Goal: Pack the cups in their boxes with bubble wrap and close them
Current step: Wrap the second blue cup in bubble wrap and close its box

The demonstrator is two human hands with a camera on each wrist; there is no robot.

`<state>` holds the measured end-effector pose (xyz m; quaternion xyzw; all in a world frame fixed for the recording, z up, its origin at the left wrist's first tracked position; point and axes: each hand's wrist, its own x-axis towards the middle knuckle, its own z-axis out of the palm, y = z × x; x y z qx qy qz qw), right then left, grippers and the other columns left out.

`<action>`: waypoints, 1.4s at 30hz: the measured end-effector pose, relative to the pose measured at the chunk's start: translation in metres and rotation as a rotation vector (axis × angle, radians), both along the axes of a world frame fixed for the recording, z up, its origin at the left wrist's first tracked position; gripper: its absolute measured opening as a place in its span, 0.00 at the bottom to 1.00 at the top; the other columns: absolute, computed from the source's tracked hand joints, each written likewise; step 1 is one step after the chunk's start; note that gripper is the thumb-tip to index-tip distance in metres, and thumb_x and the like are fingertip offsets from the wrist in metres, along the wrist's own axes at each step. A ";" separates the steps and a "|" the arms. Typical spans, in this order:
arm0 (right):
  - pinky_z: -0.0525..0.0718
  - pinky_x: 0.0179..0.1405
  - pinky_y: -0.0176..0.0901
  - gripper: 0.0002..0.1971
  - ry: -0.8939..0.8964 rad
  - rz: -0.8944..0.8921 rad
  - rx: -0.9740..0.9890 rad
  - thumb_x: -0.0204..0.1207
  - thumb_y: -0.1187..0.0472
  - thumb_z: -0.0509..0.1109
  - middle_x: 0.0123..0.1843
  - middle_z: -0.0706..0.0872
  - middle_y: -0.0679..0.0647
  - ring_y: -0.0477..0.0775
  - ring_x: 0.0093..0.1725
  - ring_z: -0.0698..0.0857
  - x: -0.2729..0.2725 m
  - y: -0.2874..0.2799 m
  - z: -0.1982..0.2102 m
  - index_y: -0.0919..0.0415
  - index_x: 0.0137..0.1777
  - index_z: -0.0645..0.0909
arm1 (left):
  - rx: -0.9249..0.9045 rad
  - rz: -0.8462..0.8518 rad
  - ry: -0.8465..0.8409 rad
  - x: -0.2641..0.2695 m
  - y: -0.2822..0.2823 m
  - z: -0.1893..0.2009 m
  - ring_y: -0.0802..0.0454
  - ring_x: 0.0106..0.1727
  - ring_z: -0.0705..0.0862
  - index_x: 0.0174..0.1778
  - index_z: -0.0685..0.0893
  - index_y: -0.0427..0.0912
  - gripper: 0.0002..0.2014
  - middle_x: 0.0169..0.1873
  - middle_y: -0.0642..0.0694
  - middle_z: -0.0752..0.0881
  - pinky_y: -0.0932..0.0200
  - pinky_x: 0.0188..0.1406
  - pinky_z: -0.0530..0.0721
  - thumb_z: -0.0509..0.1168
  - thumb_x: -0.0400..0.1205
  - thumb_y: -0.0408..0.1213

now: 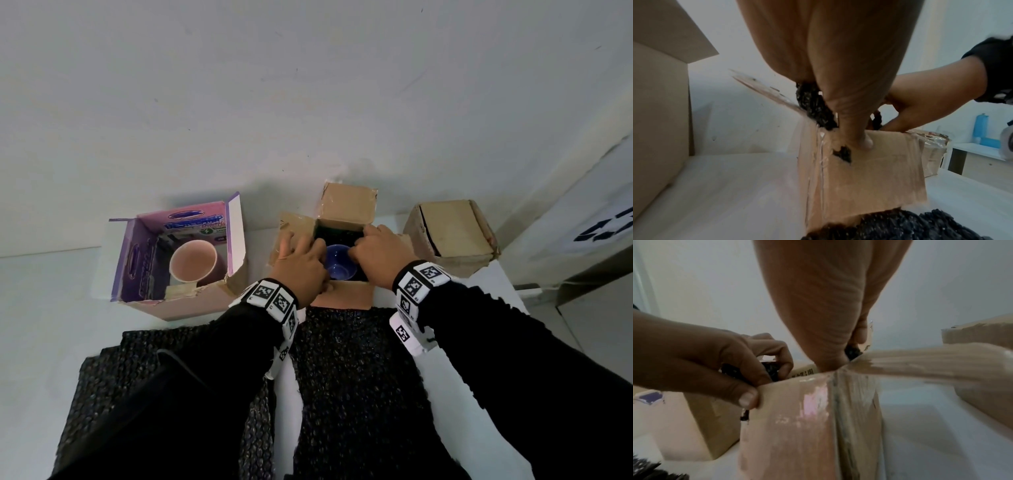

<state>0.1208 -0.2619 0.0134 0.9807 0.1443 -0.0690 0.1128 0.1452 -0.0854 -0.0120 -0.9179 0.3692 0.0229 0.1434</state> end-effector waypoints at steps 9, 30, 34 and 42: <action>0.66 0.57 0.54 0.10 0.064 -0.152 0.079 0.78 0.59 0.62 0.53 0.84 0.53 0.59 0.61 0.75 -0.002 -0.003 -0.005 0.51 0.54 0.82 | -0.276 0.020 -0.074 0.002 0.011 -0.009 0.42 0.55 0.72 0.45 0.90 0.61 0.11 0.54 0.47 0.76 0.48 0.52 0.71 0.69 0.73 0.58; 0.63 0.57 0.54 0.10 0.075 -0.144 0.257 0.79 0.47 0.64 0.48 0.87 0.46 0.53 0.55 0.78 0.005 -0.003 -0.024 0.38 0.53 0.86 | -0.271 0.218 -0.169 0.005 0.002 0.006 0.48 0.57 0.74 0.48 0.88 0.55 0.19 0.44 0.57 0.87 0.49 0.50 0.61 0.57 0.80 0.63; 0.62 0.61 0.54 0.09 0.102 -0.115 0.266 0.78 0.50 0.65 0.48 0.87 0.46 0.52 0.55 0.78 0.005 -0.005 -0.022 0.39 0.51 0.87 | -0.172 0.264 -0.108 0.010 -0.010 0.011 0.47 0.59 0.72 0.52 0.87 0.55 0.13 0.47 0.54 0.86 0.52 0.49 0.63 0.61 0.81 0.56; 0.64 0.67 0.53 0.07 0.126 -0.117 0.334 0.75 0.51 0.70 0.50 0.88 0.47 0.52 0.57 0.79 0.003 -0.008 -0.025 0.40 0.47 0.88 | -0.097 0.218 -0.063 -0.002 -0.020 0.003 0.44 0.58 0.71 0.52 0.82 0.50 0.12 0.45 0.50 0.85 0.48 0.53 0.64 0.54 0.81 0.36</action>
